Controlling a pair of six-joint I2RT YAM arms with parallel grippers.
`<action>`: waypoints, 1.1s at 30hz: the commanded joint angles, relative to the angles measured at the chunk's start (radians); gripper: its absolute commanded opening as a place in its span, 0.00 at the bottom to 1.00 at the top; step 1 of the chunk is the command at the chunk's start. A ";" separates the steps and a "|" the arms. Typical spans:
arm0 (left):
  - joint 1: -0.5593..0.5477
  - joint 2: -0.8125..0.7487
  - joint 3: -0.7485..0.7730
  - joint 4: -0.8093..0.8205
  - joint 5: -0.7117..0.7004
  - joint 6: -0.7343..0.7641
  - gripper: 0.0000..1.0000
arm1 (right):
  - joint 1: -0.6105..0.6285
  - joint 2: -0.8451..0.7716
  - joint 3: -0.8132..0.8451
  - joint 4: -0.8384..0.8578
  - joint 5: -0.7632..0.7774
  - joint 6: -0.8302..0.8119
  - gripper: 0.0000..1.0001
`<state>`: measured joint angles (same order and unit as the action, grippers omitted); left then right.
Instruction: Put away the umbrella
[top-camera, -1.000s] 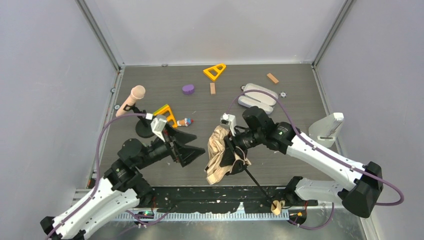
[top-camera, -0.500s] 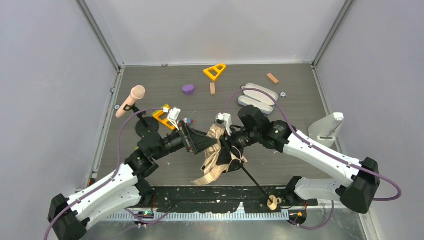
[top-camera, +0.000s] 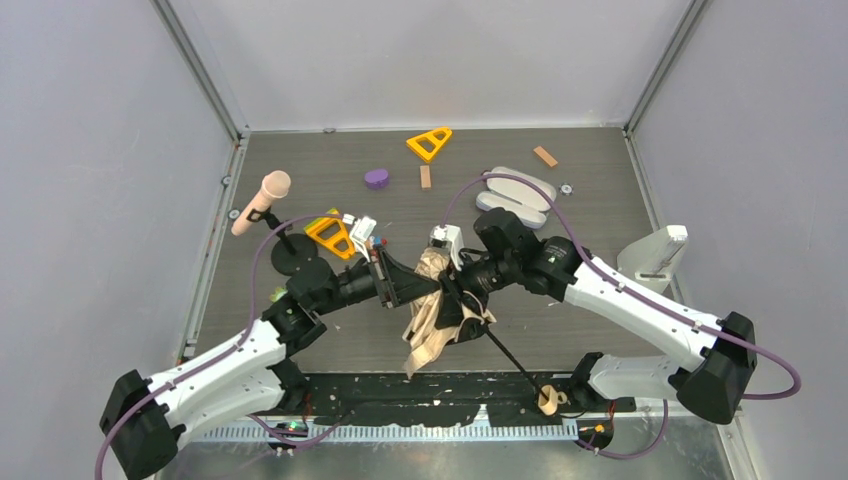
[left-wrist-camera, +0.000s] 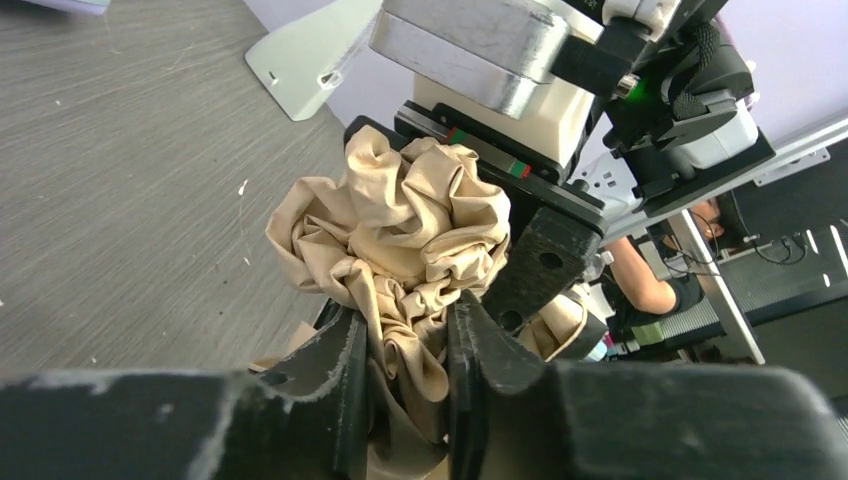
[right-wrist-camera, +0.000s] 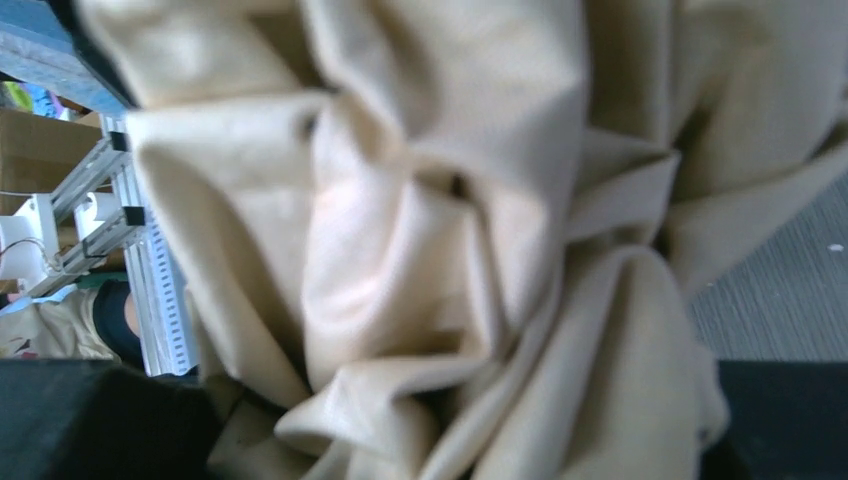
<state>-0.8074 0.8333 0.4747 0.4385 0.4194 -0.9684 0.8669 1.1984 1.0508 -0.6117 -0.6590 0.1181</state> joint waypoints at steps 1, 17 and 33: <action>-0.025 0.034 0.008 0.074 0.057 0.005 0.08 | 0.004 -0.008 0.076 0.032 0.032 -0.018 0.06; -0.047 -0.081 -0.171 0.366 -0.316 -0.096 0.00 | 0.095 -0.142 -0.185 0.386 0.245 0.114 0.68; -0.047 -0.217 -0.247 0.400 -0.544 -0.087 0.00 | 0.287 -0.140 -0.380 0.605 0.614 0.047 0.98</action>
<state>-0.8703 0.6716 0.1997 0.6472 0.0750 -1.0546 1.1049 1.0531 0.6968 -0.0448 -0.1223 0.1879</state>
